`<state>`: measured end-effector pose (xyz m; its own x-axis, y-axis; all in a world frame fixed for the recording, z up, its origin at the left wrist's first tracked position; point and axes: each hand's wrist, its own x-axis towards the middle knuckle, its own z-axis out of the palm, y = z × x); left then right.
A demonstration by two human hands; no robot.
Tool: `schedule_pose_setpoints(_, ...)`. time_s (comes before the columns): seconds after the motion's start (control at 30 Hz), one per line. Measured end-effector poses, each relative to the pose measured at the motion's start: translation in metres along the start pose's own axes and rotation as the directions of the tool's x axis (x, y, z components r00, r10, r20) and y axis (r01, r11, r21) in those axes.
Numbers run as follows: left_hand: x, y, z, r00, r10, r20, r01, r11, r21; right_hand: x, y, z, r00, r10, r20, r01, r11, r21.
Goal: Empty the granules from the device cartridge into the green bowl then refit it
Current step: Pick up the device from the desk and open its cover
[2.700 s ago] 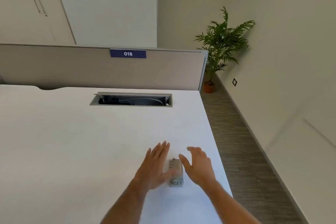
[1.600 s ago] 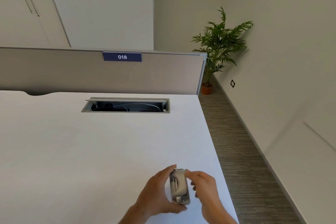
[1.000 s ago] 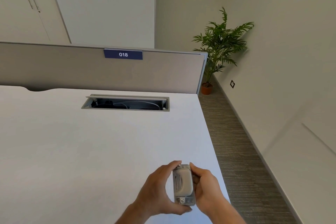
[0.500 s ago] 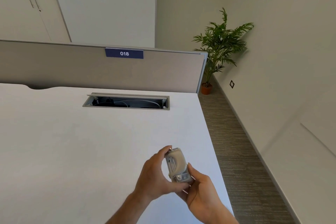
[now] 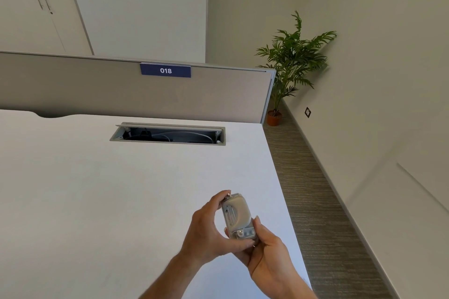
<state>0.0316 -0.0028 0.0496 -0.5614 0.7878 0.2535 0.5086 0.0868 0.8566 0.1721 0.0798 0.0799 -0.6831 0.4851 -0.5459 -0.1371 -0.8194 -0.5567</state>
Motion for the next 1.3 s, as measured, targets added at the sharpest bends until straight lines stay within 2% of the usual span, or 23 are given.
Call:
schedule_pose_setpoints(0.73,-0.016,0.006,-0.001,0.998,-0.009,-0.065,-0.002,0.986,-0.166,-0.018,0.004,0.004,0.999,0.023,0.043,-0.024,1.000,0.017)
schedule_pose_setpoints(0.83,-0.017,0.007,-0.003,0.999,0.009,-0.051,-0.016,0.990,-0.141,-0.019,0.004,0.002,0.999,-0.008,0.033,0.010,0.998,-0.069)
schedule_pose_setpoints(1.03,-0.020,0.009,-0.003,0.999,0.049,-0.018,-0.050,0.998,-0.039,-0.018,-0.012,0.009,0.975,-0.221,0.007,0.209,0.913,-0.349)
schedule_pose_setpoints(1.13,-0.022,0.010,0.001,0.997,0.074,-0.009,-0.074,0.997,-0.022,-0.022,-0.020,0.017,0.983,-0.184,0.012,0.172,0.892,-0.419)
schedule_pose_setpoints(1.3,-0.023,0.012,0.005,0.996,0.084,0.010,-0.084,0.996,-0.041,-0.021,-0.020,0.025,0.988,-0.150,-0.041,0.119,0.899,-0.420)
